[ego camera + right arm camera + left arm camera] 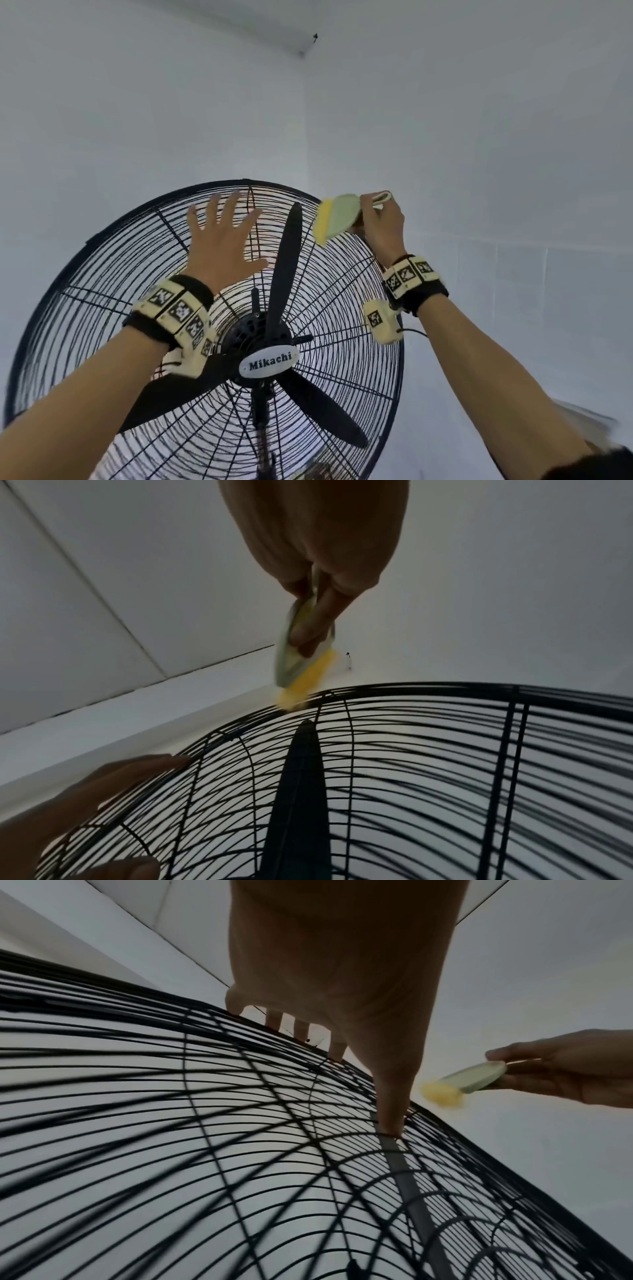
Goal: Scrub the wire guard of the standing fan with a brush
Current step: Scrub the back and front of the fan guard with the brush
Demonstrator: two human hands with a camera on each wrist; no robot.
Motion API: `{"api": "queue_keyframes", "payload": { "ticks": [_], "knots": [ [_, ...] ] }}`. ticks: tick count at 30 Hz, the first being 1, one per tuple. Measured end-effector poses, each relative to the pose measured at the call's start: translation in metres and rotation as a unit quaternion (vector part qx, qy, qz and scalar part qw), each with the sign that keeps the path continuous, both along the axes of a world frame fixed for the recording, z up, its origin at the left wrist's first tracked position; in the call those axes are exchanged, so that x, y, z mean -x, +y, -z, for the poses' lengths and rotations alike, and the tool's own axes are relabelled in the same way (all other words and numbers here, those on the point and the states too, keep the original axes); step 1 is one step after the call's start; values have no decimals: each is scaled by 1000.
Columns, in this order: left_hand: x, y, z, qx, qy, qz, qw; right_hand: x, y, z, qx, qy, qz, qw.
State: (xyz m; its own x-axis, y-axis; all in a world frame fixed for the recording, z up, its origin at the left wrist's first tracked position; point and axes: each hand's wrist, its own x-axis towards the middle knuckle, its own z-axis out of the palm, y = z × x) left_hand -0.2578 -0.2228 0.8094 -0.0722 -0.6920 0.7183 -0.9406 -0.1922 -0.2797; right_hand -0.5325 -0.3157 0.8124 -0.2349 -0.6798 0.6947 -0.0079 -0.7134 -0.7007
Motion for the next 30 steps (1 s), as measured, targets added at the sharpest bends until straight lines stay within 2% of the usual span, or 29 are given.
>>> {"api": "queue_keyframes", "payload": {
  "ticks": [3, 7, 9, 13, 15, 17, 19, 21, 24, 26, 30],
  "knots": [
    [-14, 12, 6, 21, 29, -14, 999, -6, 20, 6, 19, -77, -12, 997],
    [-20, 18, 3, 30, 60, -21, 998, -15, 33, 27, -12, -48, -22, 999],
    [-22, 20, 1, 30, 66, -21, 997, -13, 37, 24, -32, -34, -34, 998],
    [-27, 22, 2, 47, 66, 6, 997, -12, 44, 2, -10, -103, 1, 995],
    [-28, 23, 3, 52, 65, 7, 997, -22, 47, 4, 4, -66, 35, 997],
    [-29, 22, 3, 54, 64, 2, 996, -29, 45, 16, 10, 36, 72, 997],
    [-29, 22, 1, 53, 63, -3, 997, -28, 45, 21, -20, 98, 67, 993],
    [-29, 23, 0, 54, 62, -1, 997, -23, 49, 16, -41, 110, 70, 991],
    [-25, 24, 0, 62, 60, 12, 996, -19, 53, 8, -20, 99, 137, 985],
    [-21, 24, 0, 61, 58, 4, 996, -24, 46, 11, -14, 91, 146, 985],
    [-22, 22, 1, 62, 64, 0, 996, -43, 75, 34, -30, 116, 68, 990]
  ]
}}
